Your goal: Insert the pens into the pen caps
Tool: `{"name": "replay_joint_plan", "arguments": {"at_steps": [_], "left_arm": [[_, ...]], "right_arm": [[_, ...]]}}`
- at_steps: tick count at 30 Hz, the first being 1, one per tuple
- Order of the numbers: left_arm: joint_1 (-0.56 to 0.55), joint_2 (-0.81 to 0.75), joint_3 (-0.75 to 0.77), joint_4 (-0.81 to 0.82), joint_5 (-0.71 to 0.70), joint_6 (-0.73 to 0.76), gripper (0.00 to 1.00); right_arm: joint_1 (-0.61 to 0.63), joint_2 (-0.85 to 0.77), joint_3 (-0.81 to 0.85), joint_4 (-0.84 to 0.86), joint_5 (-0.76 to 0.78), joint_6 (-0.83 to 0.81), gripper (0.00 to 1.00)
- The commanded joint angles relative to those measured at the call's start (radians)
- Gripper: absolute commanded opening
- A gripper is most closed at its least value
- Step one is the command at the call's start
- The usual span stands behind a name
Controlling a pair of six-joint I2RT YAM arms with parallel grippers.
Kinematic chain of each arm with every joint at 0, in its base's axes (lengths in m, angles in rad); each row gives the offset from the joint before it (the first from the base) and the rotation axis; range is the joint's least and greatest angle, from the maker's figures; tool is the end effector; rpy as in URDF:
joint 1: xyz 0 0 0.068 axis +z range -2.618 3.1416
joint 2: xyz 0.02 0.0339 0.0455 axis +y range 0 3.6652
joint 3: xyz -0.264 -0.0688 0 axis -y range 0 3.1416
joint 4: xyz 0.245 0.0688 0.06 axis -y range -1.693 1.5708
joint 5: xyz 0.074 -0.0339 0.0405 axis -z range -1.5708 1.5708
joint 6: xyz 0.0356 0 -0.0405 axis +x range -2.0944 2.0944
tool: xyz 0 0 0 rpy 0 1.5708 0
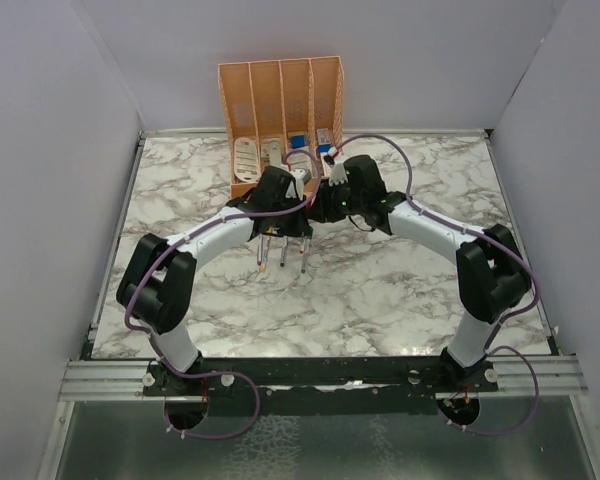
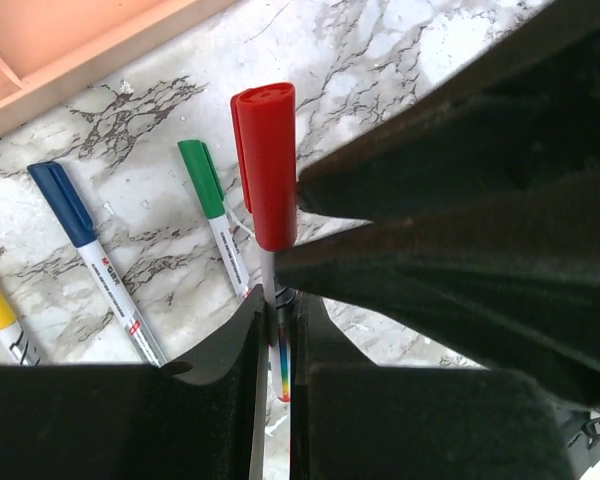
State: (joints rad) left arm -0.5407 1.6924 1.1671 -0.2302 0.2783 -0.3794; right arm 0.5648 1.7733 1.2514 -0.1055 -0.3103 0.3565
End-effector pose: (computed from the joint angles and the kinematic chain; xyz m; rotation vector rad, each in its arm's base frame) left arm 0.3146 -0.2003 0.2304 0.3407 2.3995 -0.7674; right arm 0.3344 0.2247 0.2386 -0.4197 2.2583 0.8400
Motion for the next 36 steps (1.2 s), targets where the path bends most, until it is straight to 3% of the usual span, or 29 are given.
{"name": "replay_joint_plan", "arguments": {"at_steps": [1,13,20,25,36], "left_arm": [[0.007,0.044,0.065,-0.018,-0.048,-0.014,0.00],[0.008,0.171,0.148,-0.181,-0.110,-0.034,0.01],[0.008,0.220,0.178,-0.267,-0.122,-0.015,0.10],[0.008,0.237,0.181,-0.287,-0.128,-0.017,0.27],[0.008,0.235,0.183,-0.284,-0.123,-0.019,0.29]], "right_arm": [[0.001,-0.028,-0.030,-0.135,0.061,-0.057,0.25],[0.001,-0.131,-0.035,-0.136,0.156,-0.041,0.25],[0.001,-0.144,-0.019,-0.161,0.183,-0.047,0.25],[0.001,-0.145,-0.019,-0.160,0.189,-0.046,0.25],[0.001,-0.151,-0.021,-0.163,0.204,-0.043,0.25]]}}
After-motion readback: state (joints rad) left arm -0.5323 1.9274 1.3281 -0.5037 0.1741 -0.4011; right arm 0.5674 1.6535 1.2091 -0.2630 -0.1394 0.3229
